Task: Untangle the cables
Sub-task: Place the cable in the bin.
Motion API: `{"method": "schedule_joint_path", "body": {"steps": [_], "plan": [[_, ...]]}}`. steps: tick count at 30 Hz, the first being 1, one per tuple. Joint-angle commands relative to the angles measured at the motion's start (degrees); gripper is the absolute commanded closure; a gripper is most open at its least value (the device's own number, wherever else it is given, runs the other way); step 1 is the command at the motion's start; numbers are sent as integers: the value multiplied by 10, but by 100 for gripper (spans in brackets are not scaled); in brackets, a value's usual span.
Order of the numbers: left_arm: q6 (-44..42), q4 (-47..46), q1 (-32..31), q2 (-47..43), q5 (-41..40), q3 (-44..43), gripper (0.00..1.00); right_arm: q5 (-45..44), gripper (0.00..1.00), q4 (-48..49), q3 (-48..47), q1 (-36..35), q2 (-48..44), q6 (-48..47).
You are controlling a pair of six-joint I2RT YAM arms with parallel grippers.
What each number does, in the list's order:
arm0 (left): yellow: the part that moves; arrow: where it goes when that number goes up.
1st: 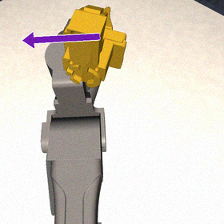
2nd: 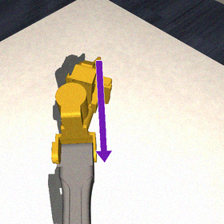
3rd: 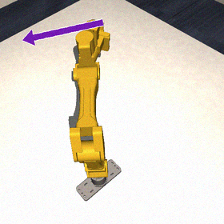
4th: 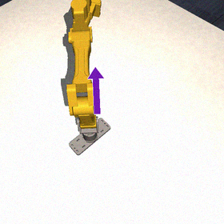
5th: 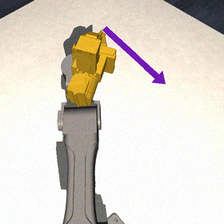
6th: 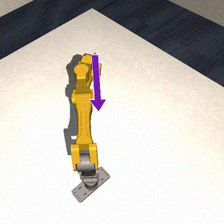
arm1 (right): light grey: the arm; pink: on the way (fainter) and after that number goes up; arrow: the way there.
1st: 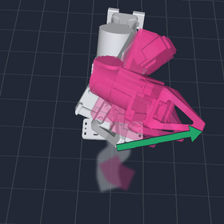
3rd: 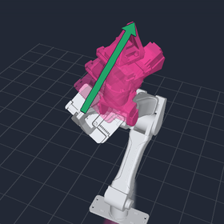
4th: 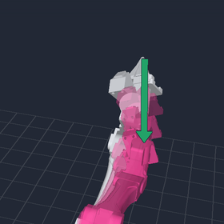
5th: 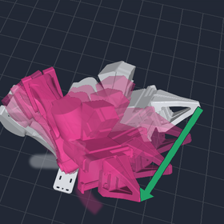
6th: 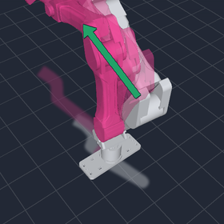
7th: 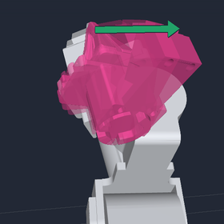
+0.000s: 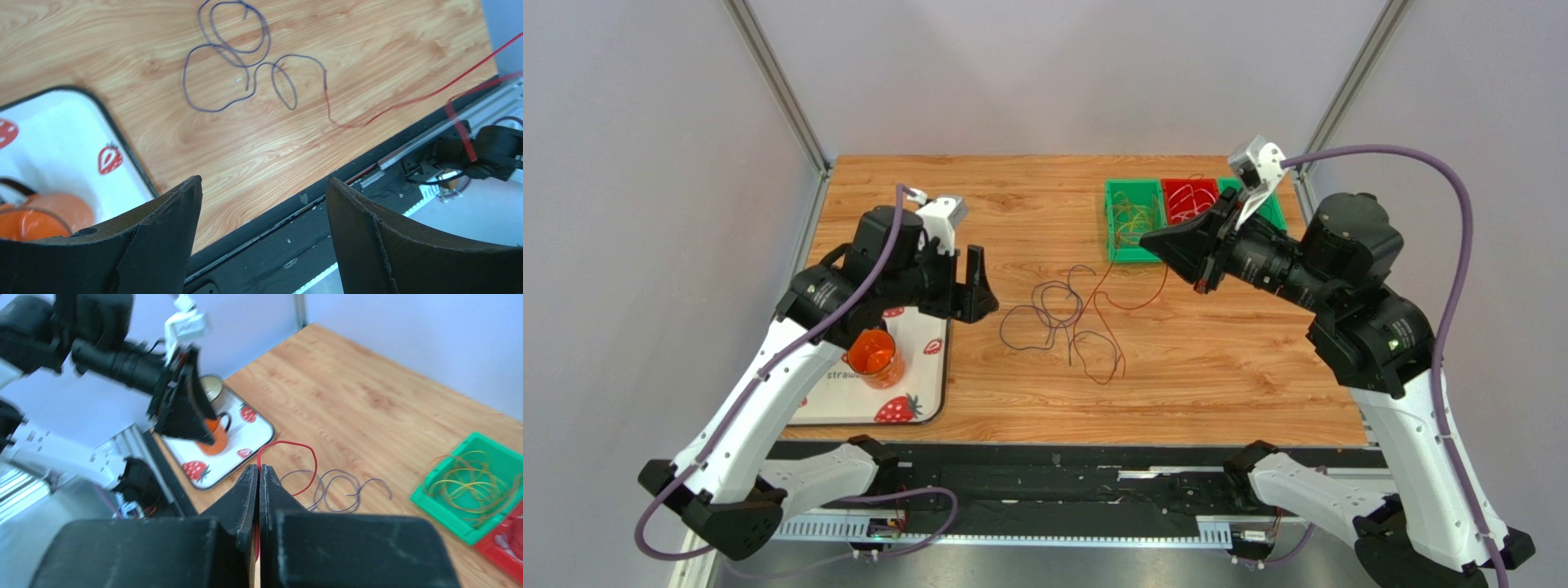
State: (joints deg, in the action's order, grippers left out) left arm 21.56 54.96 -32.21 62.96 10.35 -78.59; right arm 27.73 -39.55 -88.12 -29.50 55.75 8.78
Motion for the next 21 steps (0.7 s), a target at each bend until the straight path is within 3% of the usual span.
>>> {"method": "schedule_joint_path", "body": {"steps": [1,7,17,21], "plan": [[16,34,0,-62,-68,23,18,-117,100,33,-63,-2,2,12],[21,52,0,-132,-123,71,20,-300,100,45,-120,-2,33,3],[17,23,0,-238,-160,161,20,-497,100,53,-256,-2,138,-39],[26,23,0,-275,-172,185,20,-537,100,75,-301,-1,164,-53]]}}
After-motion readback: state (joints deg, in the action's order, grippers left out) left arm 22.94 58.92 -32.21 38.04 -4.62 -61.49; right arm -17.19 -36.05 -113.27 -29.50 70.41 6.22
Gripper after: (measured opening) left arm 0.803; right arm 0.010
